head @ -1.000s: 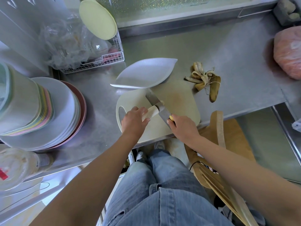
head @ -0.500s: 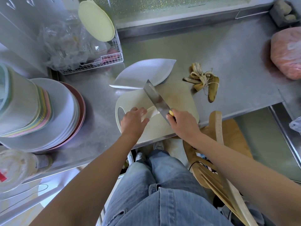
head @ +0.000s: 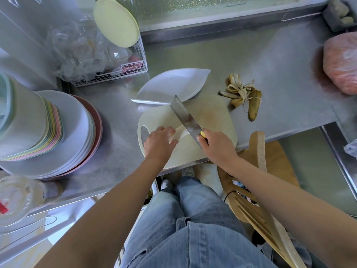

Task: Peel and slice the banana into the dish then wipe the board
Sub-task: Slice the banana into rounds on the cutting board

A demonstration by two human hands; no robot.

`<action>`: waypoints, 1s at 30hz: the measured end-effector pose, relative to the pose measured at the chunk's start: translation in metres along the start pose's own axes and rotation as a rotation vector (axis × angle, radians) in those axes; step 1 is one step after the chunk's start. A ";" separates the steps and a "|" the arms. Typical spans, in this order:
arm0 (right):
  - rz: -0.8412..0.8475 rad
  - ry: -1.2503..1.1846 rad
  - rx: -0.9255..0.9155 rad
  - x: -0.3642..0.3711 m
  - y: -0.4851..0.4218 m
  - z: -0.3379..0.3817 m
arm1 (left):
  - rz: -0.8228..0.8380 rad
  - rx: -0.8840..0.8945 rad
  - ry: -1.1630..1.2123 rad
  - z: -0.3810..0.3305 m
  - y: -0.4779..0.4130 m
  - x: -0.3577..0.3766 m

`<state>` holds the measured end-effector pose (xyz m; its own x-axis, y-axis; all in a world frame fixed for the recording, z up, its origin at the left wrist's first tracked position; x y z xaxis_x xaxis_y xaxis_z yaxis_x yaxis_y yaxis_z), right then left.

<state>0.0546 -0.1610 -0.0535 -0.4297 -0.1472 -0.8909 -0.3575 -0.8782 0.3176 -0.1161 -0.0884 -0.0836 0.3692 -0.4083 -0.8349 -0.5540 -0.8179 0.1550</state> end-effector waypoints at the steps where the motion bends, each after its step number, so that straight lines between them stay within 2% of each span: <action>1: 0.005 0.005 0.003 0.001 0.000 0.000 | -0.001 0.000 0.000 0.000 0.000 0.000; 9: 0.082 0.058 0.071 0.016 -0.003 0.000 | -0.012 0.003 -0.006 -0.002 0.000 -0.001; 17: -0.037 -0.011 0.016 0.002 -0.001 0.001 | 0.005 -0.004 0.000 0.000 0.000 0.001; 30: -0.018 0.043 -0.006 0.005 -0.003 0.004 | 0.006 -0.011 -0.015 -0.001 0.001 0.002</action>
<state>0.0498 -0.1575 -0.0576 -0.3870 -0.1511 -0.9096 -0.3598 -0.8835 0.2999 -0.1149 -0.0902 -0.0849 0.3547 -0.4072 -0.8417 -0.5481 -0.8198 0.1657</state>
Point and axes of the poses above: each hand's wrist, its own y-axis away from the middle knuckle, its own x-axis out of the palm, z = x × y, the point moved 2 cm from there along -y, towards the middle knuckle, and after that the axes turned 14 degrees about x, right-handed, at the moved point
